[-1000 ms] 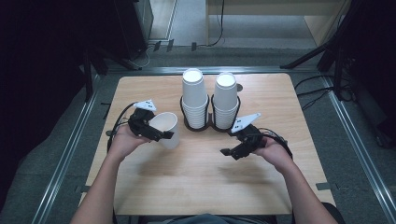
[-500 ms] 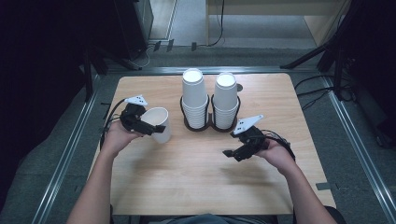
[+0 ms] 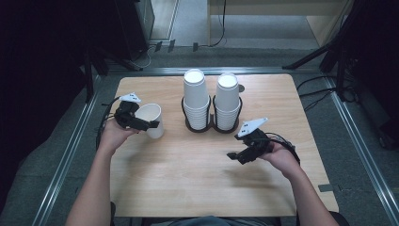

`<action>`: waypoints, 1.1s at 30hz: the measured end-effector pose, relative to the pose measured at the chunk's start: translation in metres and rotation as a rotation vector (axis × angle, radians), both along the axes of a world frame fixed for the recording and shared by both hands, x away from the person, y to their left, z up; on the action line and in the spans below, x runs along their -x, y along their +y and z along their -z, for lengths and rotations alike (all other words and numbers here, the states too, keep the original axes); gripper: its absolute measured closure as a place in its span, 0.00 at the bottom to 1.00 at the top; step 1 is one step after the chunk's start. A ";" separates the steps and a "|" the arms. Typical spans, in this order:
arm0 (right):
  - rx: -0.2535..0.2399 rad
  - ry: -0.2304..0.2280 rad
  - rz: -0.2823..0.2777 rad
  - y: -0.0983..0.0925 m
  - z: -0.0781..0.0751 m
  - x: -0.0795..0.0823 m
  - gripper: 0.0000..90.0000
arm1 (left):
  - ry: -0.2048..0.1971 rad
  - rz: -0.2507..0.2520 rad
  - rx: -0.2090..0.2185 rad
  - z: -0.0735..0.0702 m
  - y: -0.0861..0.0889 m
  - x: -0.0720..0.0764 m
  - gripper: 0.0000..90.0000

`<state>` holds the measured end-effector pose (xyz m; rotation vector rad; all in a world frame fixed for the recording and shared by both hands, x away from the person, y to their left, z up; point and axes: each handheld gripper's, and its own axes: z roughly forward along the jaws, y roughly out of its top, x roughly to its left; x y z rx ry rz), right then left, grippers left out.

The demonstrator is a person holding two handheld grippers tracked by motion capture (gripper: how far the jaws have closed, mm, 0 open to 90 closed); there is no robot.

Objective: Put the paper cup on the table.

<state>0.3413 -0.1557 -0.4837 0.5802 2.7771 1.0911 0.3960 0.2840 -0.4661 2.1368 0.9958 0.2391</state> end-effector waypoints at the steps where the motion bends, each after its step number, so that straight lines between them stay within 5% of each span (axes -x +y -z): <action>1: -0.002 0.002 0.001 0.000 0.000 0.001 0.23 | -0.007 -0.010 -0.004 0.001 0.001 -0.001 0.12; 19: 0.008 -0.002 -0.003 -0.002 0.001 0.005 0.23 | -0.022 -0.064 -0.001 0.015 0.009 -0.009 0.11; 23: 0.009 -0.002 -0.001 -0.002 0.001 0.005 0.23 | -0.038 -0.091 -0.076 0.015 0.006 -0.007 0.08; 33: 0.014 -0.006 -0.003 -0.002 0.001 0.004 0.23 | -0.010 -0.085 -0.029 0.014 0.005 -0.008 0.01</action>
